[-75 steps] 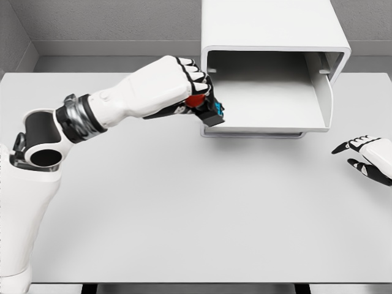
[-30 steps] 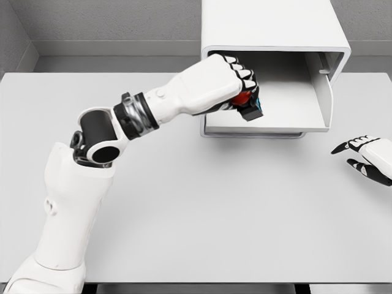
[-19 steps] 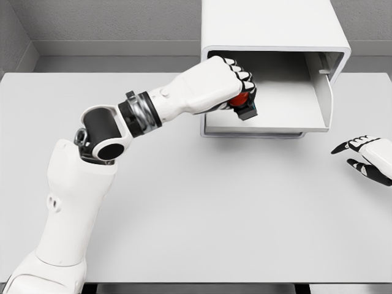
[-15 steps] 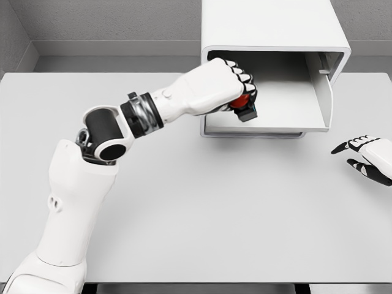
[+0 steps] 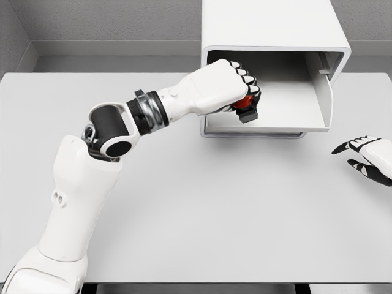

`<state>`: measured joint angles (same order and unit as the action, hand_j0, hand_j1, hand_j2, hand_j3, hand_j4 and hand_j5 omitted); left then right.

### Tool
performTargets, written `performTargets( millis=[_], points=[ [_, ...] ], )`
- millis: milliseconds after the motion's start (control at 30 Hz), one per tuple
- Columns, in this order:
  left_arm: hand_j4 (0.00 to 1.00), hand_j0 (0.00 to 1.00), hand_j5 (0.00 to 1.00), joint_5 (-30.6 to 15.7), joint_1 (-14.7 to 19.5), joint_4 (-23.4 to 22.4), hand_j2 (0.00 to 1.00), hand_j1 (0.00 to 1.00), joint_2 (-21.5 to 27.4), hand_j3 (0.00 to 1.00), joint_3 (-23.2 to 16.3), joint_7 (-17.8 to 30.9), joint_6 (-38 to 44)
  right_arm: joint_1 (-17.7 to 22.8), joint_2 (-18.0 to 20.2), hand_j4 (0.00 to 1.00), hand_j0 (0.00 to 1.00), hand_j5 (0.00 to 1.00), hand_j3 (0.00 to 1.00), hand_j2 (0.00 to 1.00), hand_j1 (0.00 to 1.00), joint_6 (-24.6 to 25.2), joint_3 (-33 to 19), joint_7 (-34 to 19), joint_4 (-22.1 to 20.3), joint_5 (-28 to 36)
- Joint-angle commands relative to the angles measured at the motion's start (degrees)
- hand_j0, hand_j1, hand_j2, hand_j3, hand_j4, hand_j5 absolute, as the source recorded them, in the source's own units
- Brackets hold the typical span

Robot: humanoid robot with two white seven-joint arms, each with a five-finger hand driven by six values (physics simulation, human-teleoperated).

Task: Slide open multi-storey tabletop storage cabinets and put open load switch and slide close multi-storey tabletop storage cabinets

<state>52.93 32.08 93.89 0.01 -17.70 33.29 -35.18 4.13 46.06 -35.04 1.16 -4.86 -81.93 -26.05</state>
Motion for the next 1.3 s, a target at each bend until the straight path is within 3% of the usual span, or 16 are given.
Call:
performTargets(
  millis=[0, 167, 500, 800, 1033, 1267],
  points=[
    [0.53, 0.53, 0.53, -0.4, 0.0, -0.1, 0.53, 0.53, 0.0, 0.53, -0.2, 0.0, 0.2, 0.0, 0.1, 0.58, 0.58, 0.58, 0.58, 0.58, 0.58, 0.0, 0.0, 0.0, 0.0, 0.4],
    [0.66, 0.66, 0.66, -0.3, 0.0, -0.1, 0.66, 0.66, 0.0, 0.66, -0.4, -0.1, 0.2, 0.0, 0.1, 0.58, 0.58, 0.58, 0.58, 0.58, 0.58, 0.0, 0.0, 0.0, 0.0, 0.4],
    [0.75, 0.75, 0.75, -0.4, 0.0, -0.2, 0.75, 0.75, 0.0, 0.75, -0.4, -0.1, 0.2, 0.0, 0.1, 0.58, 0.58, 0.58, 0.58, 0.58, 0.58, 0.0, 0.0, 0.0, 0.1, 0.4],
    [0.76, 0.76, 0.76, -0.5, 0.2, -0.6, 0.76, 0.76, 0.0, 0.76, -0.4, -0.1, 0.2, 0.0, 0.1, 0.58, 0.58, 0.58, 0.58, 0.58, 0.58, 0.0, 0.0, 0.0, 0.1, 0.3],
    [0.90, 0.90, 0.90, -0.6, 0.5, -0.6, 0.90, 0.90, 0.0, 0.90, -0.1, -0.2, 0.2, 0.0, 0.1, 0.58, 0.58, 0.58, 0.58, 0.58, 0.58, 0.0, 0.0, 0.0, 0.4, 0.3],
    [0.94, 0.94, 0.94, -0.8, 0.7, -0.5, 0.94, 0.94, 0.0, 0.94, 0.7, -0.2, 0.2, -0.1, 0.1, 0.59, 0.59, 0.59, 0.59, 0.59, 0.59, 0.0, 0.0, 0.0, 0.4, 0.3]
  ],
)
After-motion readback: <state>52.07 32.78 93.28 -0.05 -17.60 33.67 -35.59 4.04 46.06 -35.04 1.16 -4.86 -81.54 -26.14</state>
